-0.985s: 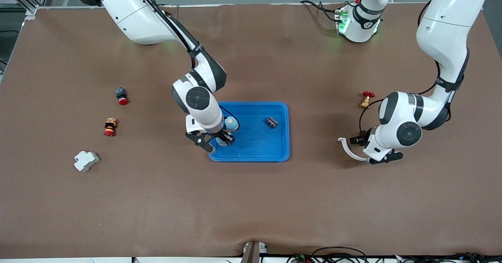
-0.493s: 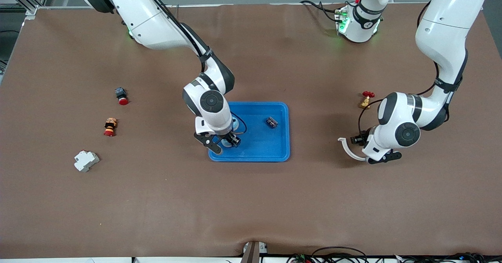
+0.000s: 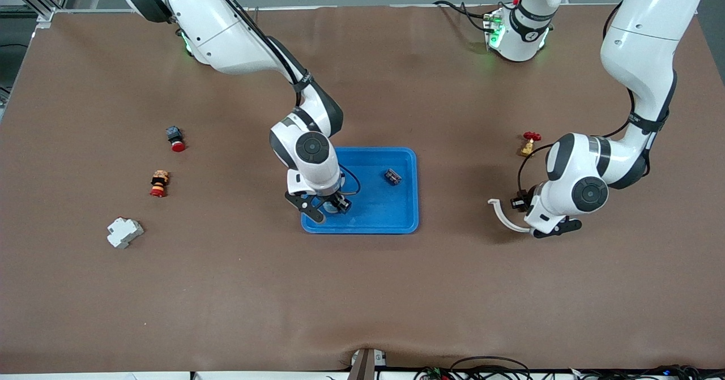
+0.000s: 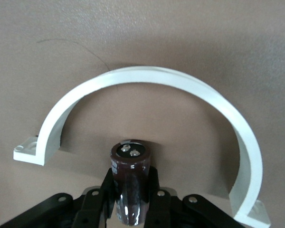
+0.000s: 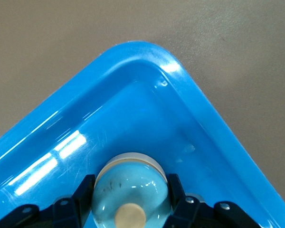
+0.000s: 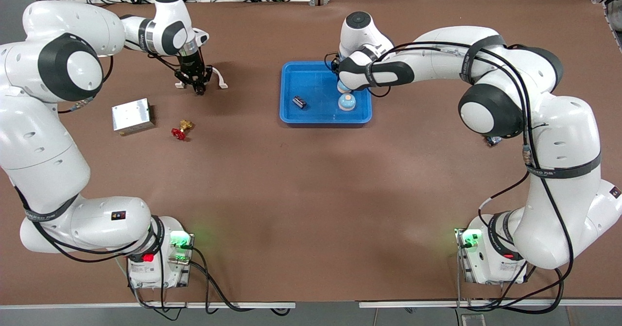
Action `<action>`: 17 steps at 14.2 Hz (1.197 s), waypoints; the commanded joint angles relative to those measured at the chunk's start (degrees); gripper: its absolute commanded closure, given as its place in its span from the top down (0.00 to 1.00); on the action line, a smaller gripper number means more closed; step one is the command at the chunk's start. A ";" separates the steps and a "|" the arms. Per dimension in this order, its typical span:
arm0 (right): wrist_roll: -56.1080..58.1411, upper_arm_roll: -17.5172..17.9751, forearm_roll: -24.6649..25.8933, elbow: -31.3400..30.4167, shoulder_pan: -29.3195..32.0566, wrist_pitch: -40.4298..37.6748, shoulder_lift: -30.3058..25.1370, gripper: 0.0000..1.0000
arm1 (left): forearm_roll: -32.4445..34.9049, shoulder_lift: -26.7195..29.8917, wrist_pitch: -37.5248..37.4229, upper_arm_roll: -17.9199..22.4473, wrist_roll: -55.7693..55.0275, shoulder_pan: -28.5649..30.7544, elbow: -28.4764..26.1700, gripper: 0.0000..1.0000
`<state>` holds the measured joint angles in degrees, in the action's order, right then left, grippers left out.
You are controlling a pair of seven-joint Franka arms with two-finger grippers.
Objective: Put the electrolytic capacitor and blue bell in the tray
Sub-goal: 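Carry the button to the tray with the right gripper while the left gripper rises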
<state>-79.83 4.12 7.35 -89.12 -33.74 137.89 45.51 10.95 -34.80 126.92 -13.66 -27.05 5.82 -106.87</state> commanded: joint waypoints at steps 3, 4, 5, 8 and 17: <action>-2.09 -1.57 2.23 1.67 -1.51 -0.43 1.15 0.00 | -0.65 1.23 -5.51 -0.84 -2.39 -0.72 5.34 0.00; -2.09 -1.57 2.23 1.67 -1.51 -0.25 1.33 0.00 | -1.36 0.71 -8.24 -1.11 -3.61 -1.51 8.23 0.00; -2.09 -1.57 2.32 1.67 -1.59 -0.25 1.33 0.00 | -1.80 0.44 -10.35 -1.11 -4.67 -2.47 10.70 0.00; -5.05 -1.66 2.32 1.67 -1.59 0.10 1.33 0.99 | -4.26 0.09 -13.88 -1.11 -8.45 -4.41 15.45 0.00; -0.36 0.80 1.97 6.32 -0.11 -13.32 -3.75 1.00 | -5.41 -3.77 -13.80 -0.93 -37.08 -18.46 22.32 0.00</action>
<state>-82.89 3.70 8.39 -83.55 -34.72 129.84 44.72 6.08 -35.84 114.52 -15.10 -59.09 -9.84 -87.73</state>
